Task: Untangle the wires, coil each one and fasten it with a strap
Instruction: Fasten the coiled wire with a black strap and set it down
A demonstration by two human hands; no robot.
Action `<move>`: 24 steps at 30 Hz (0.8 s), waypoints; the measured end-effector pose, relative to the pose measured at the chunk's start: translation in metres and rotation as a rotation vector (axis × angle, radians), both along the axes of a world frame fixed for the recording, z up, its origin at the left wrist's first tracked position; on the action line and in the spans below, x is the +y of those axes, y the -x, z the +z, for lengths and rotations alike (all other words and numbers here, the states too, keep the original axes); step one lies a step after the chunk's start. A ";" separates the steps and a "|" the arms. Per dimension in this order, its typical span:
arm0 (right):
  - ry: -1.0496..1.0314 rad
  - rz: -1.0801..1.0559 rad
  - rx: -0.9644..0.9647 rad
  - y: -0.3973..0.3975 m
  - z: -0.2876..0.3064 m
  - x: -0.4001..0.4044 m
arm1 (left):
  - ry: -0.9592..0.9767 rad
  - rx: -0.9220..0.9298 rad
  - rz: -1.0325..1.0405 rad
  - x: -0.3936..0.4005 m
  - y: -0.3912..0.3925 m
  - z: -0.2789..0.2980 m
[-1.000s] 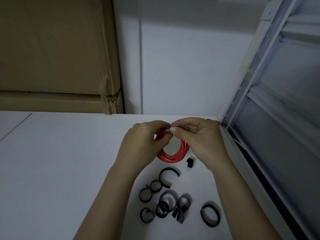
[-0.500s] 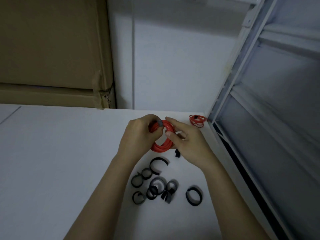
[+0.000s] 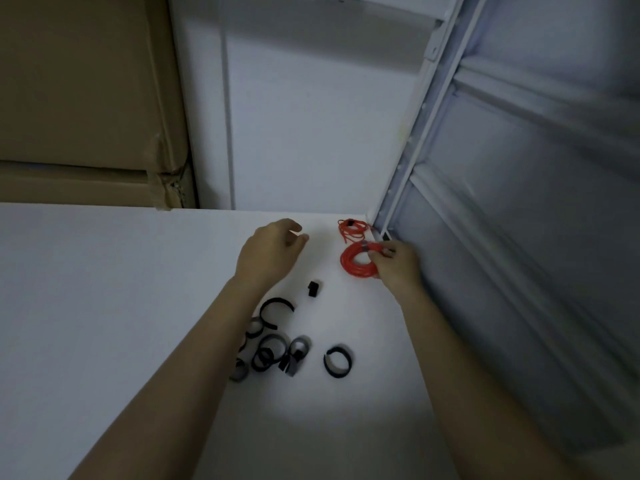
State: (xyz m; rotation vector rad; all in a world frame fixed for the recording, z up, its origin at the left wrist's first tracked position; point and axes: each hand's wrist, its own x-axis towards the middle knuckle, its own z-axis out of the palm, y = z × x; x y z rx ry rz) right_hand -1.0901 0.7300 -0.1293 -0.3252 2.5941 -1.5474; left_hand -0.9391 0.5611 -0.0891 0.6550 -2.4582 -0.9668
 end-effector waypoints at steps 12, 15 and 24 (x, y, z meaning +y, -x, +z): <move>-0.343 0.211 0.205 -0.003 -0.008 0.012 | -0.025 -0.047 0.024 0.000 0.008 -0.008; -0.296 0.215 0.215 -0.004 -0.006 0.010 | -0.028 -0.053 0.016 0.003 0.011 -0.011; -0.458 0.247 0.371 -0.016 0.000 0.003 | 0.132 -0.084 0.113 -0.001 -0.009 -0.018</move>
